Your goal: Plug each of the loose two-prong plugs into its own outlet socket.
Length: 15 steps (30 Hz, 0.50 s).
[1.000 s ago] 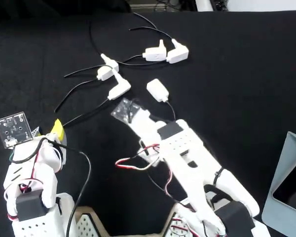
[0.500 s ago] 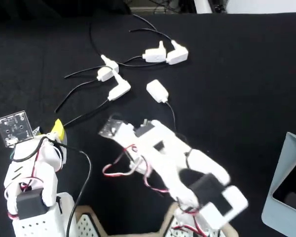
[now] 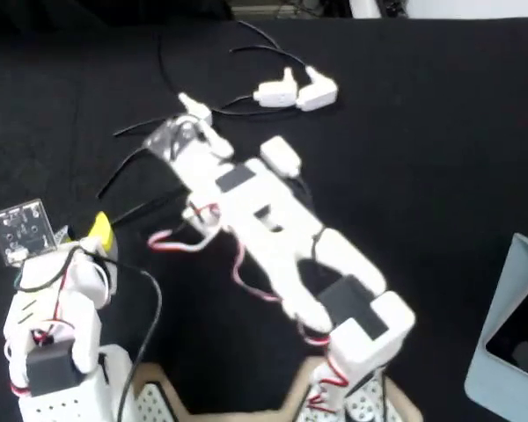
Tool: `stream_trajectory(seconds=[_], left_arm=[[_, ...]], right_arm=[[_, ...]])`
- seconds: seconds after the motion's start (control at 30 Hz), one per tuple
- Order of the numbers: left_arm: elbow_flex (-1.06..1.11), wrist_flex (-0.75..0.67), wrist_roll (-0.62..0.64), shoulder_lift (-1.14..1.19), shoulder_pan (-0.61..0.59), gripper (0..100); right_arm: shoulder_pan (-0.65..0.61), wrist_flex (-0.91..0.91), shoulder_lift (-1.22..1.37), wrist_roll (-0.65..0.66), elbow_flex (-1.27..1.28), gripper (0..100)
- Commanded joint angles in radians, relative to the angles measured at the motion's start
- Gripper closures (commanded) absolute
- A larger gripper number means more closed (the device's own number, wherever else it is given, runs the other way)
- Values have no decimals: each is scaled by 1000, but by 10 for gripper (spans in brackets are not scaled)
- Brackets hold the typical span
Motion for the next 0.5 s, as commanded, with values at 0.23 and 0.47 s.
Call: stream_trajectory(seconds=[0.23,0.47], left_arm=[[-8,-21,0,-5,-7,809],[-8,-21,0,-5,-7,809]], right_arm=[[58,226,-8,-9,-180,788],[86,339,-5,58,-176,789]])
